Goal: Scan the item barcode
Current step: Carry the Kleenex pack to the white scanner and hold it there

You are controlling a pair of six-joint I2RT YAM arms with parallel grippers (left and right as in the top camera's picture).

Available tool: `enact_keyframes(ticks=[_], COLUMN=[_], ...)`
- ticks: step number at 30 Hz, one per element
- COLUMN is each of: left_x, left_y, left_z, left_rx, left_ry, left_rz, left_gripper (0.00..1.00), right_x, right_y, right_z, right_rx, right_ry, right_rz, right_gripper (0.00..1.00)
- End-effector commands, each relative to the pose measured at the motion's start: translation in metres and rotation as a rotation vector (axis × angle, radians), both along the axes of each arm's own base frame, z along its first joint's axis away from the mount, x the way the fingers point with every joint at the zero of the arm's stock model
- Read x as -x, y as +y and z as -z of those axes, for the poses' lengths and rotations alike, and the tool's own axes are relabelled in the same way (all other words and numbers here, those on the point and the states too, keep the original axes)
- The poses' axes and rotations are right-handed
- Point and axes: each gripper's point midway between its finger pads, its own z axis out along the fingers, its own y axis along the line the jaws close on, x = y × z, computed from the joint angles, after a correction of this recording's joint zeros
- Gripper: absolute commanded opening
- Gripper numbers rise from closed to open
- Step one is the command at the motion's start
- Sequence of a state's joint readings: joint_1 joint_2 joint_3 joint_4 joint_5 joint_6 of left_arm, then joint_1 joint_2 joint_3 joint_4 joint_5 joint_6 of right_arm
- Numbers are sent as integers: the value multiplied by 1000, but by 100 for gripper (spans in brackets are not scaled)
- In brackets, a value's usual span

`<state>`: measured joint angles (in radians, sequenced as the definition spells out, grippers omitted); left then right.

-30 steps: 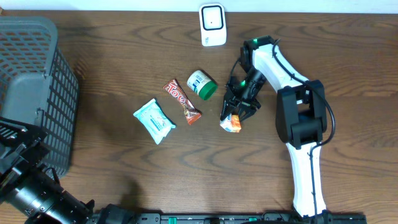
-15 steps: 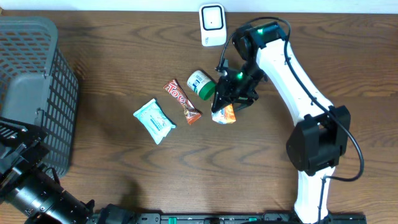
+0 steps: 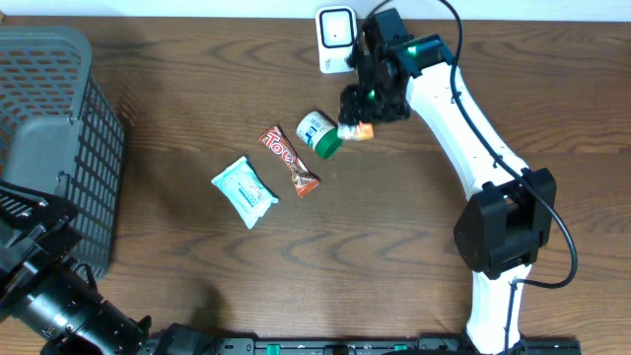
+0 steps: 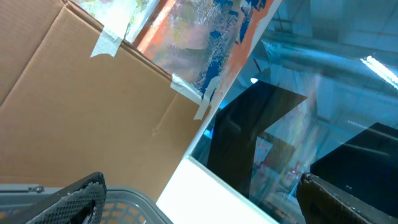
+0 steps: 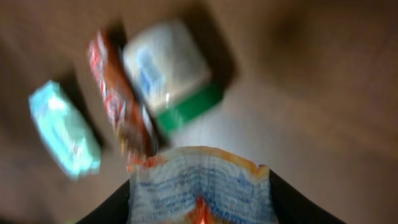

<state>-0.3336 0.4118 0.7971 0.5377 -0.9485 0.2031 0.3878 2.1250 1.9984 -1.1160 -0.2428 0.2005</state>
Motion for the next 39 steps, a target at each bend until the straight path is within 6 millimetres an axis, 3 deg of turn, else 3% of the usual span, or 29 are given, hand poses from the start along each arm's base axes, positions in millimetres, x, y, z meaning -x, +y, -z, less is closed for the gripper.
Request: enact_keyframes(ticks=[1, 13, 19, 24, 27, 30, 39], left_x=[6, 7, 8, 7, 7, 7, 6], left_y=[3, 3, 3, 3, 3, 3, 3], left_z=[-3, -3, -4, -4, -4, -4, -3], left_rx=[23, 28, 49, 88, 92, 92, 89], left_ry=[-35, -41, -68, -111, -115, -115, -108], left_rz=[4, 7, 19, 45, 48, 48, 48], left_gripper=[98, 98, 98, 98, 98, 98, 98], right_x=[-31, -131, -166, -191, -206, -216, -227], right_y=[-7, 1, 5, 8, 4, 8, 7], right_z=[-15, -71, -79, -62, -40, -19, 11], right_rx=[48, -15, -44, -49, -24, -30, -16], right_ry=[-147, -613, -762, -839, -875, -892, -913], right_rz=[63, 205, 260, 292, 332, 338, 364], right_gripper=[50, 54, 52, 52, 45, 45, 49])
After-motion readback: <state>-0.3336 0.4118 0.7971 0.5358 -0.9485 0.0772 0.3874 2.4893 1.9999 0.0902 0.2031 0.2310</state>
